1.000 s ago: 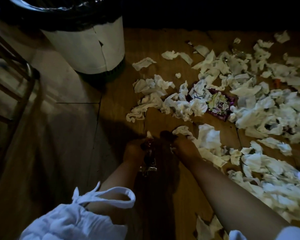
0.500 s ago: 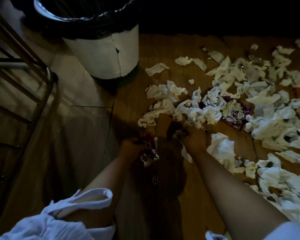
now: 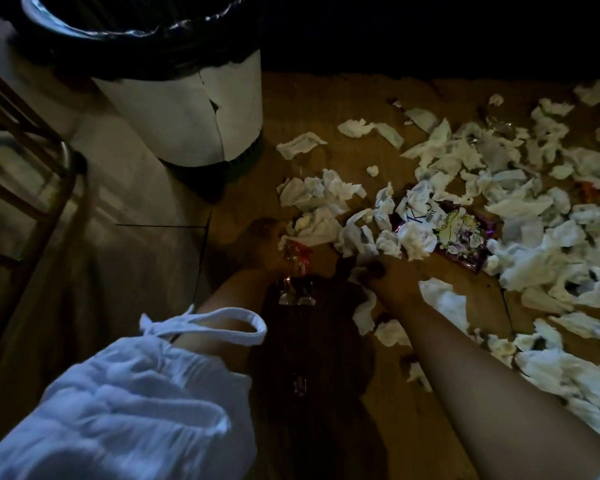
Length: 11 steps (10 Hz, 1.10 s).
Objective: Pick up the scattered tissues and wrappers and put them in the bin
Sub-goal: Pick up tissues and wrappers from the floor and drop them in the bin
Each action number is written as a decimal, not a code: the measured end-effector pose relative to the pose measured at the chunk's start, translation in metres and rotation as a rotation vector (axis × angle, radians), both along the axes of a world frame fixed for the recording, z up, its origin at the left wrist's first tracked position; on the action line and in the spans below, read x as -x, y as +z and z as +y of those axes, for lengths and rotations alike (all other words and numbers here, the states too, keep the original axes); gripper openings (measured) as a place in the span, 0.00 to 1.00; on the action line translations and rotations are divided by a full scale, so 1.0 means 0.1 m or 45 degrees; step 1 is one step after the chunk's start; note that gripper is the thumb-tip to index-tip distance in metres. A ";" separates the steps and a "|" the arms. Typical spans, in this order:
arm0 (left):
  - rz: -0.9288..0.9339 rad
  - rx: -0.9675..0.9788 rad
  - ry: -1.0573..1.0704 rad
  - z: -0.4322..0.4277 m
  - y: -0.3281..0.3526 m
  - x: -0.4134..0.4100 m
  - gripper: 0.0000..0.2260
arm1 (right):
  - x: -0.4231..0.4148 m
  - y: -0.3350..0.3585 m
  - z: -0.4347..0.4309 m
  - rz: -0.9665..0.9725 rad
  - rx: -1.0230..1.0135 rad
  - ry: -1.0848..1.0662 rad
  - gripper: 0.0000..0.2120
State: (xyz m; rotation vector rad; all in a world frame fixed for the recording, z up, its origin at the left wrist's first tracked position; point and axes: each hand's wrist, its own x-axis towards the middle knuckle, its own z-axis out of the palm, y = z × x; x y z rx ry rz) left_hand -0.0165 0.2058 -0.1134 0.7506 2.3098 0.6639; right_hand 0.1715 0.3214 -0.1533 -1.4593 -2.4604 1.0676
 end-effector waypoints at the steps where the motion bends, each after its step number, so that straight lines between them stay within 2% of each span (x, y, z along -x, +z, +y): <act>1: -0.303 -0.091 0.240 0.05 -0.29 0.03 0.25 | -0.06 0.10 0.01 0.140 0.040 -0.046 0.14; 2: -0.355 -0.139 0.233 -0.01 -0.28 -0.04 0.17 | -0.10 0.23 -0.04 0.303 0.154 -0.143 0.23; 3: -0.453 -0.019 0.145 -0.13 -0.08 -0.12 0.17 | -0.06 0.44 -0.03 0.288 0.143 -0.189 0.19; 4: -0.505 -0.104 0.071 -0.26 0.26 -0.06 0.15 | 0.04 0.77 -0.13 0.357 0.156 -0.261 0.17; 6: -0.364 -0.053 0.120 -0.35 1.26 0.28 0.11 | 0.39 1.54 -0.38 0.528 0.206 -0.208 0.19; 7: -0.345 -0.089 0.157 -0.36 1.76 0.45 0.19 | 0.60 1.97 -0.41 0.597 0.188 -0.158 0.18; 8: -0.263 -0.165 0.210 -0.40 2.19 0.60 0.23 | 0.84 2.35 -0.40 0.696 0.195 -0.156 0.18; 10: -0.310 -0.371 0.402 -0.32 2.76 0.89 0.21 | 1.35 2.95 -0.31 0.837 0.167 -0.118 0.17; 11: -0.126 -0.476 0.500 -0.25 2.91 1.23 0.20 | 1.73 3.18 -0.20 0.889 0.138 -0.100 0.18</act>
